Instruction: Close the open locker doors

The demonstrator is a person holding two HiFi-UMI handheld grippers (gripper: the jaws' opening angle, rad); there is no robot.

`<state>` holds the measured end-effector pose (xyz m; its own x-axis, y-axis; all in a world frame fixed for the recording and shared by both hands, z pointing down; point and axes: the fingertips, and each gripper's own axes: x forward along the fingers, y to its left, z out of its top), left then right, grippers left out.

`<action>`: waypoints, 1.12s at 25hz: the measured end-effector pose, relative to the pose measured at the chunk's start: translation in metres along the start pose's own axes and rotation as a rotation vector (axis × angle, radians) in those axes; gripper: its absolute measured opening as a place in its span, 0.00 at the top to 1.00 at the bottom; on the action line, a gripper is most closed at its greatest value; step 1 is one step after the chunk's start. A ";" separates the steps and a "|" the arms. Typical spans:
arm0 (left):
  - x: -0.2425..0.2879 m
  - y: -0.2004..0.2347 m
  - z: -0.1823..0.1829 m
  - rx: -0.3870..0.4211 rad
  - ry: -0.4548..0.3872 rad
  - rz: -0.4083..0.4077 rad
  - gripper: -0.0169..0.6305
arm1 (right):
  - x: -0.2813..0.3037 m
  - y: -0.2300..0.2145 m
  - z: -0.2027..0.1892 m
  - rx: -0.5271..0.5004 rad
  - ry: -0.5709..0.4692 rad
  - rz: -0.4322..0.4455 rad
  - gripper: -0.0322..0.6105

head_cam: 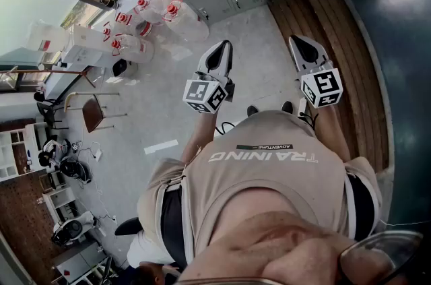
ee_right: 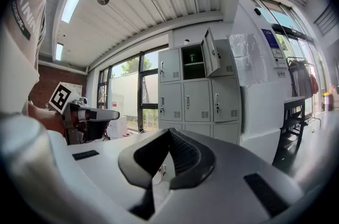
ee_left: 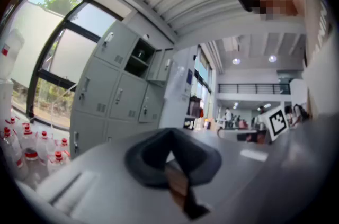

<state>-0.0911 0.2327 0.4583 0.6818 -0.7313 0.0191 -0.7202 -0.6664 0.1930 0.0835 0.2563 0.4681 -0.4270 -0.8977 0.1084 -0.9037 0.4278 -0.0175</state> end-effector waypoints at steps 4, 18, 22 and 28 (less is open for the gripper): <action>0.001 -0.007 -0.006 0.001 -0.008 -0.007 0.98 | -0.004 0.000 -0.001 -0.011 -0.004 0.002 0.93; 0.029 -0.020 -0.002 0.050 -0.024 0.023 0.98 | -0.012 -0.027 -0.002 -0.024 -0.003 0.029 0.93; 0.039 -0.021 0.001 0.069 -0.004 0.058 0.98 | -0.007 -0.040 0.003 -0.031 0.000 0.056 0.93; 0.059 -0.022 -0.009 0.079 0.051 0.078 0.98 | 0.005 -0.069 -0.002 -0.005 0.013 0.096 0.93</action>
<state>-0.0333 0.2055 0.4642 0.6272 -0.7745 0.0818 -0.7780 -0.6184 0.1109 0.1436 0.2231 0.4722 -0.5110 -0.8513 0.1193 -0.8586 0.5122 -0.0230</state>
